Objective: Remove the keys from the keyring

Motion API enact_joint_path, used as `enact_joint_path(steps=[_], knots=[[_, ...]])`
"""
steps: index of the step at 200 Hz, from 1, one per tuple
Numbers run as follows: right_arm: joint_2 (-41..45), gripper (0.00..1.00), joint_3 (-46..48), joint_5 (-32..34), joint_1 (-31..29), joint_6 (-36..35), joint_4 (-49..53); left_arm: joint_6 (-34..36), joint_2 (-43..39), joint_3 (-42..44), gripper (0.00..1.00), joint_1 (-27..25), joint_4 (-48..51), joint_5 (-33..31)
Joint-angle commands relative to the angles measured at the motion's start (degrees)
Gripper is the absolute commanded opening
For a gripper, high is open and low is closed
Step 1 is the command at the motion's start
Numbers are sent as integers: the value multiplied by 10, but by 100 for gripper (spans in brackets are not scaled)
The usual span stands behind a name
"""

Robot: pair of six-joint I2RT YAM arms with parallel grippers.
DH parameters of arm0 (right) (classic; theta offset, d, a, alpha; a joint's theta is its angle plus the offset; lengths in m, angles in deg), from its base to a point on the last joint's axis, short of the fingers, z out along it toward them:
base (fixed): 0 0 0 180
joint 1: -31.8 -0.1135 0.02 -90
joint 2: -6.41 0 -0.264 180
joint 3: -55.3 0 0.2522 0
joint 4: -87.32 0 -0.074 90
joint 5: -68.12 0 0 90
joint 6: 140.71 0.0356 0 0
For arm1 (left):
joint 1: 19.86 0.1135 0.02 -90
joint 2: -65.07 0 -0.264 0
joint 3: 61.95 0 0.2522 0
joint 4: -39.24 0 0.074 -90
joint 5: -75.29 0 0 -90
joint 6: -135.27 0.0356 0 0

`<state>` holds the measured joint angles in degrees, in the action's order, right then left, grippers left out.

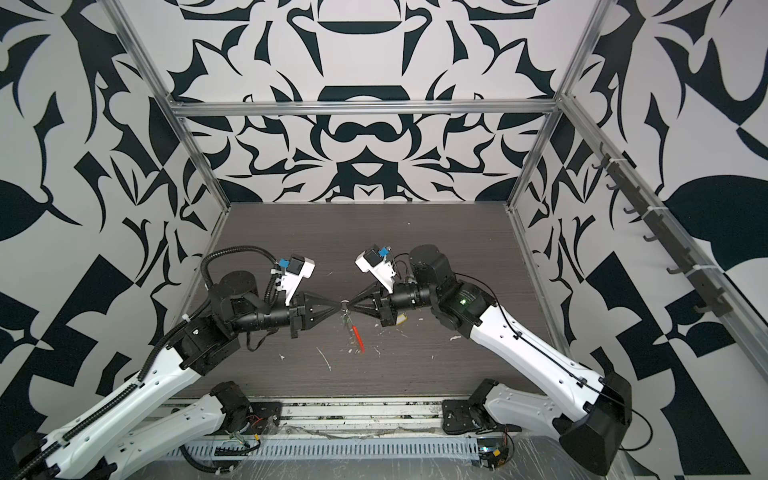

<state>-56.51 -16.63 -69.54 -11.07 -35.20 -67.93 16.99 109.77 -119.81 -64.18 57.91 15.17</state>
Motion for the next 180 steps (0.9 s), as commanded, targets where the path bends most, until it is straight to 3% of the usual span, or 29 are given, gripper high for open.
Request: enact_joint_path(steps=[1, 20, 62, 102, 180], knots=[[8, 16, -4, 15, -12, 27, -83, 9, -30, 21, 0, -22, -113, -31], [33, 31, 14, 41, -15, 55, -130, 6, -54, 48, 0, -23, -163, -57], [90, 40, 59, 133, -43, 92, -224, -7, -72, 95, 0, -23, -266, -78], [111, 41, 89, 177, -74, 121, -308, -24, -80, 123, 0, -24, -334, -91], [89, 36, 86, 236, -124, 104, -325, -49, -97, 144, 0, -24, -367, -116]])
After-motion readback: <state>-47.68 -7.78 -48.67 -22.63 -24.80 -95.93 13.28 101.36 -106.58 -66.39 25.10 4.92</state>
